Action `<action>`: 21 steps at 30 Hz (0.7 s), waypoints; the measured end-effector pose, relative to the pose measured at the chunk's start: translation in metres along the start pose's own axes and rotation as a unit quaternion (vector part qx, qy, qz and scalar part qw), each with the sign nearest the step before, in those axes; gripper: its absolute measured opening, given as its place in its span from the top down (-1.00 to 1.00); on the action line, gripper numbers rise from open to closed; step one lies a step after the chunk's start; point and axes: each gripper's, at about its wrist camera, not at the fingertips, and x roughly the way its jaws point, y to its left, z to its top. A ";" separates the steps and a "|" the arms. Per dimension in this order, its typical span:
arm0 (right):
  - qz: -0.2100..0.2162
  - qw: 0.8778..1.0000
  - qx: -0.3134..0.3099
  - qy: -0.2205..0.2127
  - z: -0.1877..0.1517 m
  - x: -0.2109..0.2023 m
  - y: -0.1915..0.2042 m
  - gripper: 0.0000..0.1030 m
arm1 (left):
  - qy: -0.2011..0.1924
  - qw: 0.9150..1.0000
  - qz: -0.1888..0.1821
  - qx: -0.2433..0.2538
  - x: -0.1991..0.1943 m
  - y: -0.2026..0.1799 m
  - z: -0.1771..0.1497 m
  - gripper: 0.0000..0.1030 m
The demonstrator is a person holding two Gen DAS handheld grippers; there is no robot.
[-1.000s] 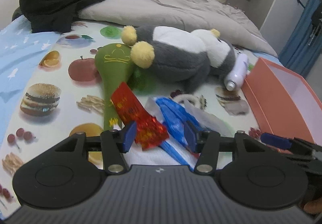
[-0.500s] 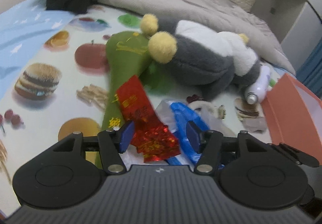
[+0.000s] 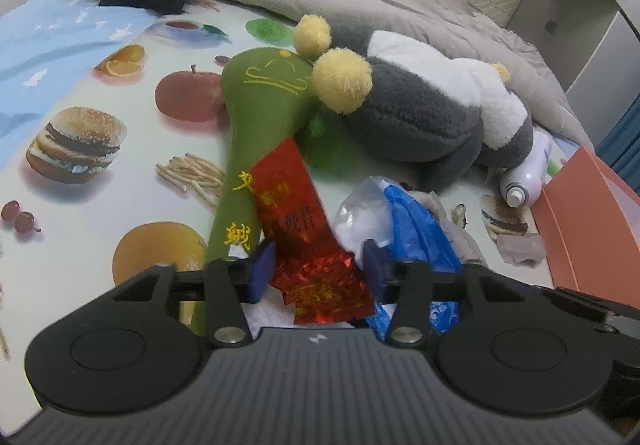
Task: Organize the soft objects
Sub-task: 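Grasp the red wrapper with the left tool while the right tool reaches the clear pouch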
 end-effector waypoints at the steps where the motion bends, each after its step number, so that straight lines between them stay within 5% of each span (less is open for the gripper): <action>1: 0.000 1.000 0.000 -0.001 0.000 -0.002 0.001 0.63 | -0.001 1.000 -0.004 0.000 -0.002 0.001 0.001 0.21; 7: -0.019 1.000 -0.010 -0.001 -0.002 -0.016 0.007 0.82 | -0.016 1.000 -0.022 0.010 -0.020 -0.002 0.003 0.50; 15: -0.043 0.999 0.004 0.008 -0.017 -0.033 0.015 0.76 | -0.014 0.999 -0.045 0.015 -0.042 -0.010 -0.012 0.51; 18: -0.033 0.999 0.022 0.009 -0.022 -0.038 0.012 0.44 | -0.011 0.999 -0.047 0.017 -0.047 -0.011 -0.020 0.54; 19: -0.025 0.999 0.032 0.008 -0.023 -0.040 0.009 0.20 | -0.010 0.999 -0.047 0.017 -0.049 -0.011 -0.023 0.91; 21: -0.015 0.998 0.055 0.000 -0.024 -0.045 0.001 -0.07 | -0.003 0.999 -0.050 0.013 -0.050 -0.010 -0.025 0.90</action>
